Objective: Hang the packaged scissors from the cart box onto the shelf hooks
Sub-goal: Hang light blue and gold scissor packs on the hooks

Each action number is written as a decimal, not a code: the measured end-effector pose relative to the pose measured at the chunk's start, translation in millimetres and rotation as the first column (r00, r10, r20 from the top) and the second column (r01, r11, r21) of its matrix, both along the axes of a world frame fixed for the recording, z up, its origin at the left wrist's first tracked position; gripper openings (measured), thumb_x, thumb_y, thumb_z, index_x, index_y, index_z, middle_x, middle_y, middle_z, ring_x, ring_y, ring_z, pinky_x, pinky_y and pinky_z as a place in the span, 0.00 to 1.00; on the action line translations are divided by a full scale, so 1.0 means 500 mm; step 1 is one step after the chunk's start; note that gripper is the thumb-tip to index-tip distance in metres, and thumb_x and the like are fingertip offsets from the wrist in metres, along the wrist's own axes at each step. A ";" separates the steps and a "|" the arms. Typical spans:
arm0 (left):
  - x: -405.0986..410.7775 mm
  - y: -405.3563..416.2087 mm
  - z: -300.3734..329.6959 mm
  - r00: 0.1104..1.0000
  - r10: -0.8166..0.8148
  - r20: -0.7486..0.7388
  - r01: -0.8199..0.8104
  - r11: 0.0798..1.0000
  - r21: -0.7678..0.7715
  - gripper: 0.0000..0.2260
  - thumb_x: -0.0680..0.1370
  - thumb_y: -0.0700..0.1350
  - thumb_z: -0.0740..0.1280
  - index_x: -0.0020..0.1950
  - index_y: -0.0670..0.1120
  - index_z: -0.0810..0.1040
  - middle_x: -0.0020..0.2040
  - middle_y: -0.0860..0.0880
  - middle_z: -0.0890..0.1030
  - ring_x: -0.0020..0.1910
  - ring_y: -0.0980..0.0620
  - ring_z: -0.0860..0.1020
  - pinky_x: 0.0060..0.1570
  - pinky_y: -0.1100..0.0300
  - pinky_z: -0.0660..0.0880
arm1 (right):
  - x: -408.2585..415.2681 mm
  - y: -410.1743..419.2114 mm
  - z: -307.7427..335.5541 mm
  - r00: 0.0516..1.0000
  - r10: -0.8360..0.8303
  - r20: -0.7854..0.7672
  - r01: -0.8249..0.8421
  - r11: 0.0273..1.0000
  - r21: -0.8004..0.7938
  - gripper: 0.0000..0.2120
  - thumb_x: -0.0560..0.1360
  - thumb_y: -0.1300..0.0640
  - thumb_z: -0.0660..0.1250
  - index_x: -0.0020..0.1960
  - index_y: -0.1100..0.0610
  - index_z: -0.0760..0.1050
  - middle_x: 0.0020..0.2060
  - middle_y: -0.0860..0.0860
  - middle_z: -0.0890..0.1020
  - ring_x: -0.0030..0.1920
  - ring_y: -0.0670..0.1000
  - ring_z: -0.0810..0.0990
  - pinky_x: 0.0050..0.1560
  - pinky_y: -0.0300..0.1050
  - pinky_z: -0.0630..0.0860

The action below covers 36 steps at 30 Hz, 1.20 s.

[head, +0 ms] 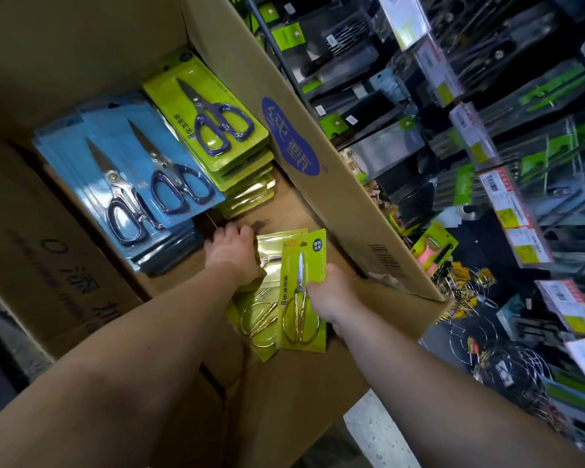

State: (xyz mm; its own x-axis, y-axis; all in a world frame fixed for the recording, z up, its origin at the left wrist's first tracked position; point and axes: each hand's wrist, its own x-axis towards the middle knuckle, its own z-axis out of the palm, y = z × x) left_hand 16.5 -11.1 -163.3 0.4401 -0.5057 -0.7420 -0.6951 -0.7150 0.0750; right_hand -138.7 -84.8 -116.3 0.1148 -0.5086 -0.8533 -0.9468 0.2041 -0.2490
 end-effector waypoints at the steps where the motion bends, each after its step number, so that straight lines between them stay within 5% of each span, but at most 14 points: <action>1: -0.001 0.002 -0.002 0.999 0.020 -0.026 -0.019 0.999 0.036 0.40 0.67 0.61 0.76 0.72 0.48 0.63 0.69 0.43 0.67 0.69 0.40 0.66 0.68 0.43 0.64 | 0.000 0.001 -0.002 1.000 0.001 0.005 -0.001 1.000 0.004 0.09 0.79 0.57 0.63 0.59 0.54 0.75 0.57 0.53 0.80 0.55 0.58 0.79 0.58 0.54 0.77; 7: 0.002 0.019 0.010 0.996 0.078 -0.051 -0.069 0.985 0.155 0.47 0.65 0.66 0.75 0.76 0.46 0.61 0.71 0.40 0.67 0.69 0.39 0.67 0.67 0.46 0.67 | -0.005 0.005 0.001 1.000 -0.013 0.027 0.012 1.000 0.020 0.09 0.79 0.58 0.64 0.59 0.55 0.75 0.56 0.55 0.80 0.54 0.59 0.79 0.56 0.51 0.78; 12: 0.004 0.040 0.075 0.887 0.400 -0.230 -0.395 0.916 0.072 0.41 0.67 0.56 0.78 0.75 0.50 0.63 0.65 0.46 0.76 0.63 0.42 0.76 0.62 0.49 0.75 | 0.003 0.010 0.024 0.988 -0.103 0.111 0.097 0.993 0.064 0.05 0.78 0.59 0.64 0.53 0.54 0.77 0.52 0.54 0.82 0.50 0.57 0.81 0.53 0.50 0.79; 15: -0.005 0.062 0.133 0.716 0.641 -0.277 -0.651 0.756 0.066 0.36 0.70 0.52 0.77 0.74 0.46 0.65 0.67 0.44 0.74 0.63 0.42 0.75 0.61 0.50 0.75 | 0.017 0.012 0.056 0.976 -0.118 0.186 0.103 0.991 0.085 0.04 0.77 0.60 0.64 0.46 0.53 0.76 0.49 0.54 0.83 0.50 0.58 0.82 0.53 0.51 0.80; 18: -0.030 0.097 0.185 0.492 0.797 -0.349 -0.846 0.533 0.024 0.24 0.70 0.47 0.78 0.60 0.45 0.71 0.55 0.46 0.78 0.51 0.45 0.79 0.54 0.49 0.79 | 0.027 0.009 0.099 0.959 -0.107 0.262 0.083 0.991 0.104 0.06 0.75 0.60 0.64 0.41 0.52 0.74 0.49 0.54 0.84 0.50 0.57 0.82 0.53 0.51 0.80; 20: -0.049 0.114 0.210 0.429 0.823 -0.372 -0.893 0.448 -0.039 0.19 0.71 0.46 0.78 0.56 0.47 0.73 0.45 0.51 0.78 0.41 0.52 0.79 0.41 0.57 0.78 | 0.030 0.003 0.122 0.947 -0.082 0.309 0.052 0.993 0.104 0.04 0.75 0.60 0.65 0.44 0.53 0.76 0.49 0.54 0.84 0.50 0.57 0.82 0.54 0.52 0.80; 22: -0.069 0.121 0.242 0.387 0.843 -0.373 -0.920 0.380 -0.096 0.18 0.69 0.46 0.79 0.55 0.46 0.77 0.45 0.49 0.81 0.40 0.53 0.80 0.39 0.58 0.79 | 0.030 -0.004 0.153 0.934 -0.044 0.355 0.013 0.996 0.088 0.06 0.73 0.58 0.65 0.48 0.55 0.79 0.48 0.54 0.85 0.48 0.56 0.83 0.49 0.49 0.80; 25: -0.093 0.128 0.290 0.345 0.867 -0.360 -0.939 0.315 -0.139 0.22 0.67 0.50 0.81 0.54 0.43 0.76 0.50 0.46 0.82 0.47 0.47 0.82 0.52 0.51 0.81 | 0.022 -0.012 0.200 0.923 -0.024 0.383 -0.003 0.998 0.070 0.08 0.72 0.57 0.66 0.50 0.56 0.80 0.45 0.52 0.84 0.44 0.54 0.82 0.42 0.43 0.76; 29: -0.113 0.134 0.347 0.284 0.866 -0.411 -0.954 0.214 -0.208 0.23 0.65 0.50 0.81 0.53 0.44 0.77 0.48 0.46 0.84 0.46 0.47 0.84 0.51 0.47 0.82 | 0.011 -0.013 0.243 0.897 -0.069 0.436 0.015 0.992 0.126 0.19 0.65 0.48 0.74 0.53 0.54 0.78 0.47 0.51 0.84 0.47 0.55 0.83 0.51 0.53 0.82; 36: -0.113 0.194 0.356 0.289 0.850 -0.440 -0.945 0.182 -0.270 0.44 0.45 0.66 0.77 0.56 0.45 0.79 0.49 0.46 0.85 0.45 0.46 0.84 0.48 0.46 0.82 | -0.006 -0.019 0.308 0.850 0.023 0.526 -0.028 1.000 0.002 0.27 0.74 0.56 0.73 0.70 0.58 0.68 0.62 0.50 0.75 0.63 0.57 0.75 0.61 0.50 0.72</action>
State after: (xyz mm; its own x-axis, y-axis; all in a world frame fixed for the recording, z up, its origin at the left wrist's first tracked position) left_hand -39.9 85.8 14.9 0.7165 -0.0847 -0.6925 0.4637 -0.6837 0.5635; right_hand -141.7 -94.1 37.7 0.5602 -0.4922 -0.6663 -0.6798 0.1865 -0.7093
